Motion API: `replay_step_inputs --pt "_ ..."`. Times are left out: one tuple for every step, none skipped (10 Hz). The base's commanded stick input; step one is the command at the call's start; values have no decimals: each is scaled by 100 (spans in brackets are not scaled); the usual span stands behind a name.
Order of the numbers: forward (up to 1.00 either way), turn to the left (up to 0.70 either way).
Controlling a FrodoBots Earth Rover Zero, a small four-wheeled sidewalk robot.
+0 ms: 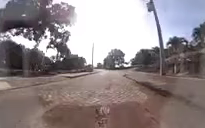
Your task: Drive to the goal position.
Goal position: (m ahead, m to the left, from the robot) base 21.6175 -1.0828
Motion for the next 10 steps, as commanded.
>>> replay_step_inputs --pt "100 0" --pt "100 0" --pt "100 0" --pt "100 0" --pt "100 0" --pt "100 0" --pt "100 0" --pt "100 0" --pt "100 0" --pt "100 0"
